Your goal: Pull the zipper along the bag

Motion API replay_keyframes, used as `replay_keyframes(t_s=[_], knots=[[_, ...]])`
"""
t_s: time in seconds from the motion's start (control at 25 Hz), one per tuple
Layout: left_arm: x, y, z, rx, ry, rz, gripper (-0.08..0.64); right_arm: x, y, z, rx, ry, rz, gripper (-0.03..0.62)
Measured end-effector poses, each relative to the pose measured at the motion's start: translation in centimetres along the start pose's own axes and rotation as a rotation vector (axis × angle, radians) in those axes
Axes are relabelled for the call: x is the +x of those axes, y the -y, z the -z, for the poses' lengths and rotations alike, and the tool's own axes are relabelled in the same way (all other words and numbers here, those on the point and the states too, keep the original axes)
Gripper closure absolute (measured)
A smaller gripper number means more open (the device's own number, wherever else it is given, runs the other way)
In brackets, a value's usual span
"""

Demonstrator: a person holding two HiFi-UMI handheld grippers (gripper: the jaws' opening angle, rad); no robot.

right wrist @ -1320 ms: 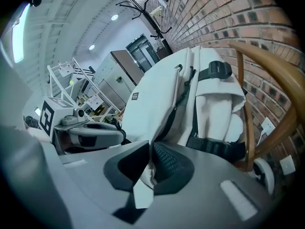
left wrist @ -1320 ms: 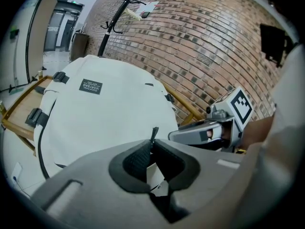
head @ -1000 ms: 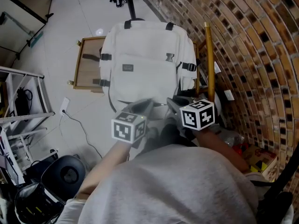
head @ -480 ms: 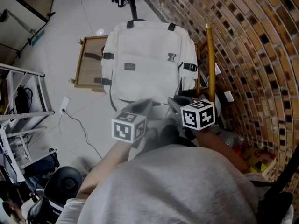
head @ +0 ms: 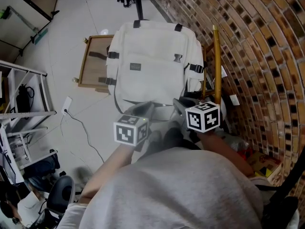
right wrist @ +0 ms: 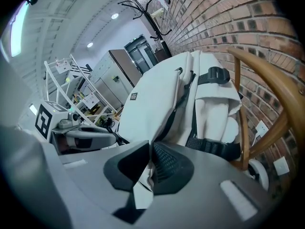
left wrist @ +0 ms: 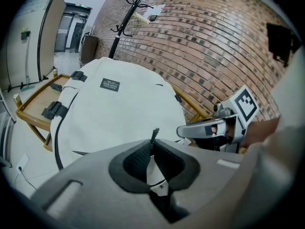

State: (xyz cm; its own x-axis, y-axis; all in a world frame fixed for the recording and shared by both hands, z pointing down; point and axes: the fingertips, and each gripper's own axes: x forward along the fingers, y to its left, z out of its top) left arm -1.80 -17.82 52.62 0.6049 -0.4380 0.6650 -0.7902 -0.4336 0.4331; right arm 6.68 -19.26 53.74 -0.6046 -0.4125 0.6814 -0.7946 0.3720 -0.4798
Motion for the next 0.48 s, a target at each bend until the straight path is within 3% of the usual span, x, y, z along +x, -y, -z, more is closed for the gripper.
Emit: replay_keyframes(t_s=[0.2, 0.48], knots=[[-0.8, -1.6, -0.2, -0.003, 0.015, -0.048, 0.534, 0.0, 0.4, 0.1, 0.008, -0.005, 0.015, 0.574], [-1.4, -2.0, 0.0, -0.025, 0.023, -0.058, 0.534, 0.0, 0.4, 0.0, -0.001, -0.012, 0.017, 0.574]])
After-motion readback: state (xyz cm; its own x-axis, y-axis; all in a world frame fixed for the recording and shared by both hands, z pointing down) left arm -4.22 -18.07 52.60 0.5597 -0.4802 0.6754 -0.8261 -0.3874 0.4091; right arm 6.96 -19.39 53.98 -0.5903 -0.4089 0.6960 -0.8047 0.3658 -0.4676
